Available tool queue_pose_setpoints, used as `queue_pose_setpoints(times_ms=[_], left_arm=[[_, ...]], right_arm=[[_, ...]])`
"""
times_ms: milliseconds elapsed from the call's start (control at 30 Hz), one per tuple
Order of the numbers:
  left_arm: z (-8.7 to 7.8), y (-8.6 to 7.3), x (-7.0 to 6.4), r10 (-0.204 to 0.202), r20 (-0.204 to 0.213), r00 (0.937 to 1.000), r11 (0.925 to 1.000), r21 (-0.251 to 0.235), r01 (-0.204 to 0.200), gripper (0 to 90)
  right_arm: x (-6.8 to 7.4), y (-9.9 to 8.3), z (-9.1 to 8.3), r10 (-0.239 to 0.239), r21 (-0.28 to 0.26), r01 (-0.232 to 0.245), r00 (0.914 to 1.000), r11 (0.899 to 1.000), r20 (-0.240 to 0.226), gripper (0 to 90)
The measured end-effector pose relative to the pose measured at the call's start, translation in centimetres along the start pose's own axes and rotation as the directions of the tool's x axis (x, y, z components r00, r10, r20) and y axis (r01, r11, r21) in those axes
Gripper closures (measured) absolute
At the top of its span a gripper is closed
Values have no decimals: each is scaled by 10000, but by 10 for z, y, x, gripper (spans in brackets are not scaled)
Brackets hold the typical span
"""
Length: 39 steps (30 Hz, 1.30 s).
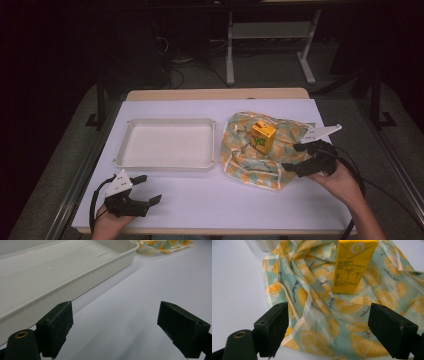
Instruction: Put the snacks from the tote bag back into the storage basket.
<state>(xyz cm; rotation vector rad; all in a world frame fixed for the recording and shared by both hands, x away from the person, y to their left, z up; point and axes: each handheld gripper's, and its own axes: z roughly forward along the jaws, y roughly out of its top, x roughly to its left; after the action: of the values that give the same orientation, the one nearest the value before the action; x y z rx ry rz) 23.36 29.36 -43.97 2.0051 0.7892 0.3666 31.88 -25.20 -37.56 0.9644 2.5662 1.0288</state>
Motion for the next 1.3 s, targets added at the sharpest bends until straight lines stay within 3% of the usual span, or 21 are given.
queue_pose_setpoints(times_ms=[700,967,1300], left_arm=[[2,1,0,68,113,9999,10000,1,-68,132],[1,1,0,68,137,9999,10000,-51,-68,132],[2,1,0,79,100,9999,10000,-60,-78,132]], right_arm=[[-24,56,11,-16,701,22,10000,9975,-87,188],[-25,75,20,-327,1051,331,9994,9939,-54,190],[-26,94,36,-353,1421,366,9993,9892,-115,200]])
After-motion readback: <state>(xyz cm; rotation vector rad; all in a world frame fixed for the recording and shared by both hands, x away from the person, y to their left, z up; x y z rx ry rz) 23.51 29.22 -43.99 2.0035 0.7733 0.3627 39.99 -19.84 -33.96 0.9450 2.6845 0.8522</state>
